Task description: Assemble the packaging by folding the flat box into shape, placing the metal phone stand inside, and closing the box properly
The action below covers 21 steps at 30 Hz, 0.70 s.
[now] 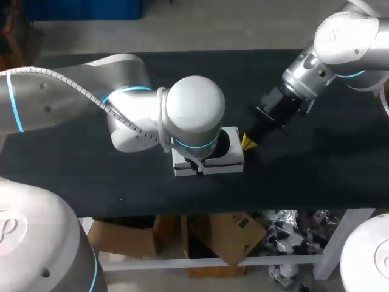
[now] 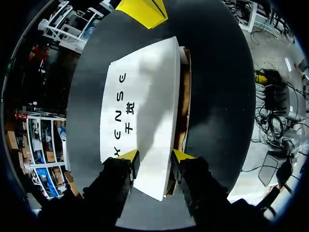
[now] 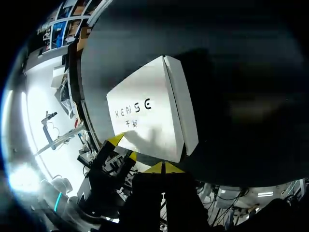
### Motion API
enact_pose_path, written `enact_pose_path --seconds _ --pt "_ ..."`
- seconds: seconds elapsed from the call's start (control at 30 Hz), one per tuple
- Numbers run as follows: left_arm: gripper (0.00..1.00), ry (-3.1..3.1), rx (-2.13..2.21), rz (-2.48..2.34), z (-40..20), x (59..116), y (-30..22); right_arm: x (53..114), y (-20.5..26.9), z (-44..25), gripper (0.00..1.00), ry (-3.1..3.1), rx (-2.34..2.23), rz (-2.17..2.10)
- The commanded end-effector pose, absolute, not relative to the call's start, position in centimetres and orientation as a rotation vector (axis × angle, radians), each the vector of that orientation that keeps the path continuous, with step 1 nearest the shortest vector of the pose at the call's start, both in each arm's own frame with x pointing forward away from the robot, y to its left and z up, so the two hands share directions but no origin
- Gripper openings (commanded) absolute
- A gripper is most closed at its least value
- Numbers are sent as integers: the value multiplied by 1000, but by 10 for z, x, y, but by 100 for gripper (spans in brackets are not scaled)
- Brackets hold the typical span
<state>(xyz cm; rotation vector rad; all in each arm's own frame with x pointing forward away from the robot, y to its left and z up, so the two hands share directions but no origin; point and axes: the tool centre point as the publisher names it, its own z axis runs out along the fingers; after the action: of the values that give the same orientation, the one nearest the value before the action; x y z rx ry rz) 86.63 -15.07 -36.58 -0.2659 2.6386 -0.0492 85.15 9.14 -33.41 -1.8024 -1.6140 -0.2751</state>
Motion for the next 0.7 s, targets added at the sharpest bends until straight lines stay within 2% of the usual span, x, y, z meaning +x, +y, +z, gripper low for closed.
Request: enact_pose_path --seconds 0.03,0.7 --pt "43 2635 -267 -44 -366 866 -152 854 98 -341 0 -1615 -1793 -260" --pt "44 2636 -271 -57 -366 864 -147 853 103 -352 0 -1602 -1790 -229"
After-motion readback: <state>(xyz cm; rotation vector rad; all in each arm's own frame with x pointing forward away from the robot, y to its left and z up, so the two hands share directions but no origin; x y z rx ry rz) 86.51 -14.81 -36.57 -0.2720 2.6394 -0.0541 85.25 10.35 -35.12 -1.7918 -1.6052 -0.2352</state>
